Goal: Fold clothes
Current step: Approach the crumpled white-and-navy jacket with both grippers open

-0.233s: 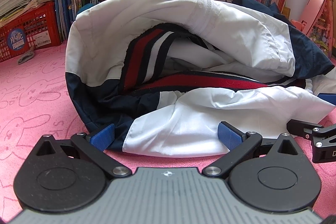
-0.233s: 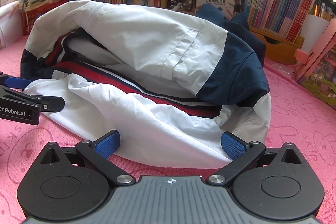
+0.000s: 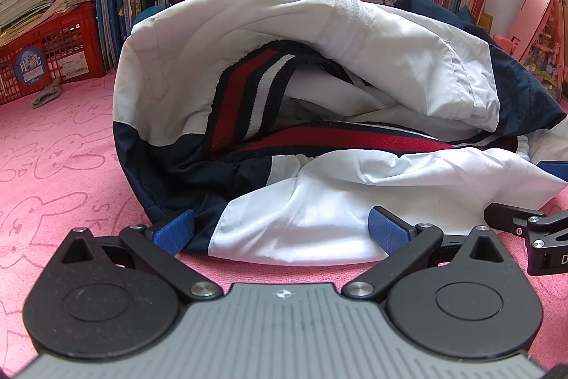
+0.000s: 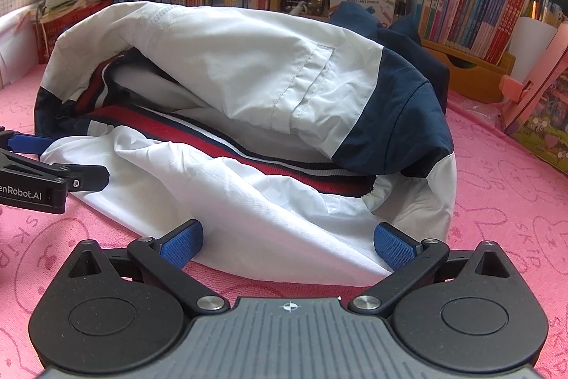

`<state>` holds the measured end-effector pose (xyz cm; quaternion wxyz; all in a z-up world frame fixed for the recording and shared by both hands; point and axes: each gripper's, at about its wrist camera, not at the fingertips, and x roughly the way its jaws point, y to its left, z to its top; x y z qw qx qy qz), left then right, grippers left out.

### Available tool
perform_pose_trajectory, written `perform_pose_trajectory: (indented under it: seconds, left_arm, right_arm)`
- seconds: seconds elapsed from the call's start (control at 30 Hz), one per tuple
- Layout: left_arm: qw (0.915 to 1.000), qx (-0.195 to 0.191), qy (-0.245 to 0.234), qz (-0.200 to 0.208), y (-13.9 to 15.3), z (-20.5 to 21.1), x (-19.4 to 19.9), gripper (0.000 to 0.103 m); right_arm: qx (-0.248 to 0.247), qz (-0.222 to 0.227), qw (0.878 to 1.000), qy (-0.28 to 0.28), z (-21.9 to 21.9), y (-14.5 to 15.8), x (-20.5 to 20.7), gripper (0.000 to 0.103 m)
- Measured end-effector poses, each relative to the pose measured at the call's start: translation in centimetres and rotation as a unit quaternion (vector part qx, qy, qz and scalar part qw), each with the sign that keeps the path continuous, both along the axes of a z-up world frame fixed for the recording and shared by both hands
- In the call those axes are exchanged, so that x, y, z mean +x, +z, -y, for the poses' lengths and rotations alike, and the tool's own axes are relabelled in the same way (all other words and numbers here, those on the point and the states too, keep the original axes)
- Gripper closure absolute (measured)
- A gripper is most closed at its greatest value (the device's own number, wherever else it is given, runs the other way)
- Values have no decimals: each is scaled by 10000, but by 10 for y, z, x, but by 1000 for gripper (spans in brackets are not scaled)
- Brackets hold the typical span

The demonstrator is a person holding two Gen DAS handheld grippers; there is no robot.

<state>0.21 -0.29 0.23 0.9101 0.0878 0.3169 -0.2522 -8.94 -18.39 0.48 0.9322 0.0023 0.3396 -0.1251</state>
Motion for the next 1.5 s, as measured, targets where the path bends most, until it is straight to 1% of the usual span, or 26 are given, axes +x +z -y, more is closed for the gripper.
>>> perform_pose_trajectory:
  seconds: [0.17, 0.23, 0.33, 0.43, 0.5, 0.53, 0.57, 0.63, 0.67, 0.73, 0.8, 0.87, 0.9, 0.97, 1.13, 1.23, 1.3, 1.37, 1.5]
  left_arm:
    - [10000, 49, 35, 18, 0, 3, -8, 0]
    - [9999, 91, 47, -47, 5, 4, -10, 0]
    - [9999, 71, -11, -136, 12, 3, -14, 0]
    - [9998, 52, -74, -152, 22, -1, -21, 0]
    - [9998, 112, -58, -161, 29, -2, -26, 0]
    - [9999, 80, -44, -68, 32, -4, -30, 0]
    - [10000, 46, -30, 28, 35, -6, -35, 0]
    - [9999, -94, -32, -26, 44, -11, -42, 0]
    - [9999, -161, -6, 51, 46, -13, -47, 0]
    - [9997, -224, 43, 58, 50, -15, -55, 0]
    - [9998, -218, 25, 34, 52, -15, -59, 0]
    - [9998, -170, -41, -20, 53, -14, -60, 0]
    - [9999, -103, -38, -16, 51, -13, -60, 0]
    - [10000, -26, -3, -6, 50, -11, -60, 0]
    - [9997, -167, 42, -155, 48, -14, -58, 0]
    - [9995, -206, 81, -225, 48, -17, -56, 0]
    - [9994, -204, 119, -260, 48, -18, -55, 0]
    - [9990, -246, 138, -341, 48, -20, -53, 0]
    - [9987, -295, 191, -379, 46, -21, -51, 0]
  right_arm:
    - [-225, 12, 9997, 1, -7, 2, 0, 0]
    - [-153, 17, 9999, 16, -4, 1, 4, 0]
    - [84, -5, 9998, -165, 3, 1, -1, 0]
    - [-272, 203, 9985, -432, -6, 6, -9, 0]
    - [-377, 456, 9968, -535, -12, 10, -18, 0]
    - [-373, 570, 9962, -547, -13, 13, -23, 0]
    - [-321, 672, 9958, -536, -14, 16, -28, 0]
    - [-4, 763, 9955, -562, -12, 24, -37, 0]
    - [146, 800, 9950, -587, -11, 27, -42, 0]
    - [434, 894, 9930, -638, -9, 31, -53, 0]
    - [700, 1138, 9889, -645, -10, 31, -69, 0]
    - [818, 1466, 9842, -572, -17, 29, -84, 0]
    - [773, 1533, 9839, -496, -21, 30, -89, 0]
    - [592, 1573, 9849, -413, -29, 34, -93, 0]
    - [438, 1628, 9835, -663, -32, 40, -97, 0]
    - [792, 1451, 9837, -707, -25, 38, -94, 0]
    - [889, 1405, 9831, -768, -24, 36, -94, 0]
    - [794, 1389, 9841, -769, -28, 35, -94, 0]
    - [513, 1402, 9863, -706, -38, 36, -94, 0]
